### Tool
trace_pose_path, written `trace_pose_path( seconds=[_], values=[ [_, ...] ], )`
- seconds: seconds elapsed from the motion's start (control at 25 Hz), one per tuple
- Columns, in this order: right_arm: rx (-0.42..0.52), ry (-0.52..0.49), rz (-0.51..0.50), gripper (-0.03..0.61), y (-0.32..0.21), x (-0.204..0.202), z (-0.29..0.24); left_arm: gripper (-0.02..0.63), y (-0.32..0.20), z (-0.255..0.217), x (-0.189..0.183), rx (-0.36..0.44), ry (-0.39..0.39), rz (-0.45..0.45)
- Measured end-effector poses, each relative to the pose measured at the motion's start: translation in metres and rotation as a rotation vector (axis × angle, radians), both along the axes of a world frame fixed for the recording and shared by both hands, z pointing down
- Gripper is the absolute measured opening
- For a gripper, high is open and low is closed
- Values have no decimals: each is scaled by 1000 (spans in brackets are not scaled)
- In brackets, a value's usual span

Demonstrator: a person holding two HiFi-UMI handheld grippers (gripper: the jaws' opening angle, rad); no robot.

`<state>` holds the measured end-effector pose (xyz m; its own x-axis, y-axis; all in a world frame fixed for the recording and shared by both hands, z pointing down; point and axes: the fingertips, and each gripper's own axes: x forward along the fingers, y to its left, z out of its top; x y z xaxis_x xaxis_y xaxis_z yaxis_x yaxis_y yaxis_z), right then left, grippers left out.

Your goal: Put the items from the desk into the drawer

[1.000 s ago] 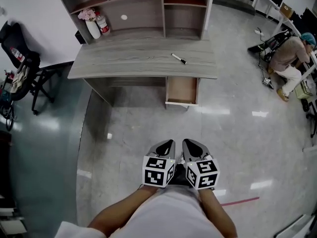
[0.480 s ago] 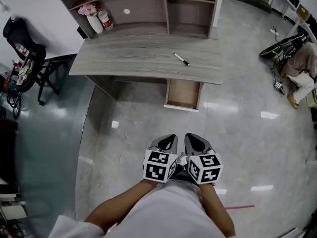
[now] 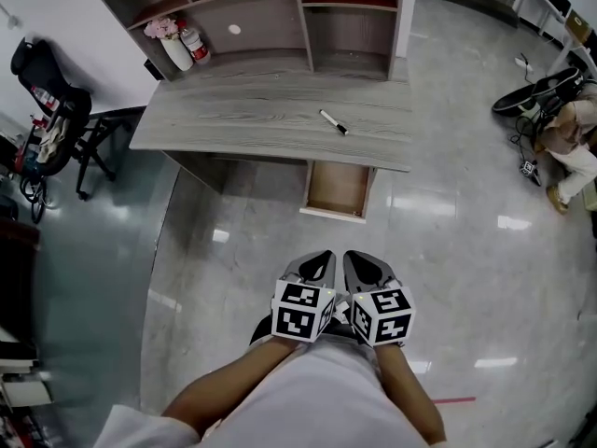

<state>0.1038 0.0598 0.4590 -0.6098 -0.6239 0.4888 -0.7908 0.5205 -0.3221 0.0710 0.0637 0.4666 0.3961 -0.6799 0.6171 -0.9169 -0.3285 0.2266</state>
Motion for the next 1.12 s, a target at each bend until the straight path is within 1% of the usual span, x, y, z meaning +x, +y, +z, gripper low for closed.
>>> trace_pose_path(
  seconds=[0.24,0.44,0.64,0.76,1.12],
  values=[
    [16,3,-22,2,-13,-3,-4,2,-16,-2,1,8,-2,-6],
    [23,20,-29,2,-34,-7,0,2,-40,1,-3,18,8,-2],
    [35,42,0,2,-67,-8,-4,2,-73,2,-9,19,25,17],
    [26,48,21,2,-88,-10,-2,2,-95,5,-11,9,28,37],
    [19,64,40,2,-151,-31,7,2,-161,17,-25,-21,42,80]
  ],
)
